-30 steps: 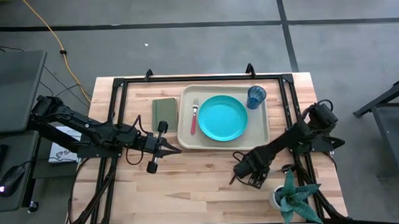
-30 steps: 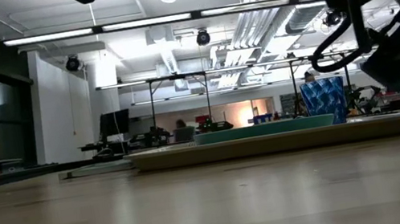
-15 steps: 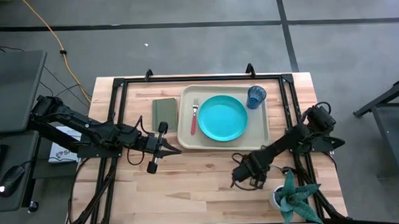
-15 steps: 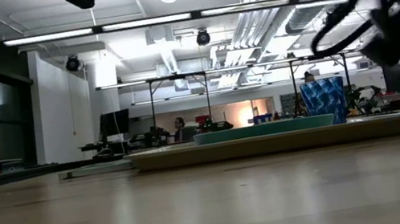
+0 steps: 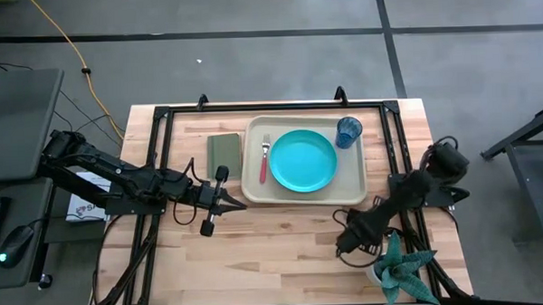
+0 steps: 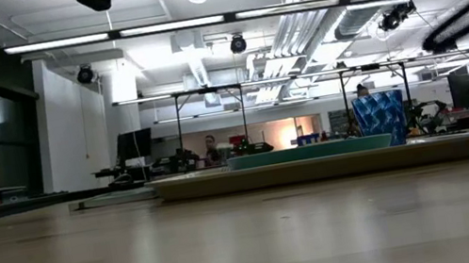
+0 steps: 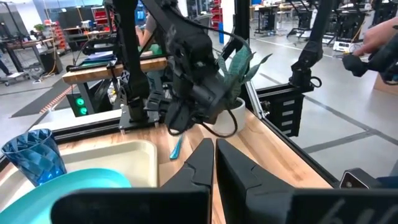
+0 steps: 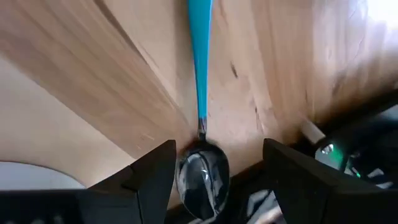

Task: Pick and place plate/cup/fork/spoon on tray
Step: Put the blue spoon on the gray table tray, then put the blue spoon on the gray table tray to the left of the pink fork

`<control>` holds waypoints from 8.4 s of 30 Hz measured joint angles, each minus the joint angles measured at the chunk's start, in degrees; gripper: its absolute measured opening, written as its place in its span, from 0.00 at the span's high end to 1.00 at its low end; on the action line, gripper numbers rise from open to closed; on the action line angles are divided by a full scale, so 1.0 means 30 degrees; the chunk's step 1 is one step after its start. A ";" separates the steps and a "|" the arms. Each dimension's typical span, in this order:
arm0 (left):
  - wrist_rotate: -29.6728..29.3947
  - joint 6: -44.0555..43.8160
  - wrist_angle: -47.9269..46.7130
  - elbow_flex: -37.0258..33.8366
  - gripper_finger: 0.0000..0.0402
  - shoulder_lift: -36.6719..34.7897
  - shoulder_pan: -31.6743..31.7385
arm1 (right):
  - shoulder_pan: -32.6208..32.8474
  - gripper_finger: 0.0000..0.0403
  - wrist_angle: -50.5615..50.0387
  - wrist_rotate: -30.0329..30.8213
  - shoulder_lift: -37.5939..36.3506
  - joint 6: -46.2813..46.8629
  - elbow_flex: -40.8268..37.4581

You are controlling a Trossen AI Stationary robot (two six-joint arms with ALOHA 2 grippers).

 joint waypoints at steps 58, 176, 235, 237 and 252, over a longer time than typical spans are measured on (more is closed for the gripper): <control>-0.0675 -0.1905 0.0784 -0.0007 1.00 0.0000 -0.0007 | -0.3421 1.00 -0.5916 0.9977 0.1985 -1.3269 1.1155; -0.0336 -1.2227 -1.2430 0.0801 0.69 0.0500 -0.4176 | -0.1156 0.41 0.3982 1.9748 -0.4267 -1.0589 0.6957; -1.8061 -0.1294 -1.9123 0.7774 1.00 0.7760 -0.5821 | -0.5824 0.41 2.5451 1.0870 -0.4233 -1.0091 -0.1158; -1.9054 0.0355 -1.9164 0.8487 1.00 0.8537 -0.5821 | -0.6483 0.41 2.6374 1.0065 -0.4238 -0.9351 -0.1159; -2.0756 0.9158 -1.9006 1.0785 1.00 1.3346 -0.5396 | -0.7677 0.41 2.6572 0.4578 -0.2686 -0.7284 -0.1167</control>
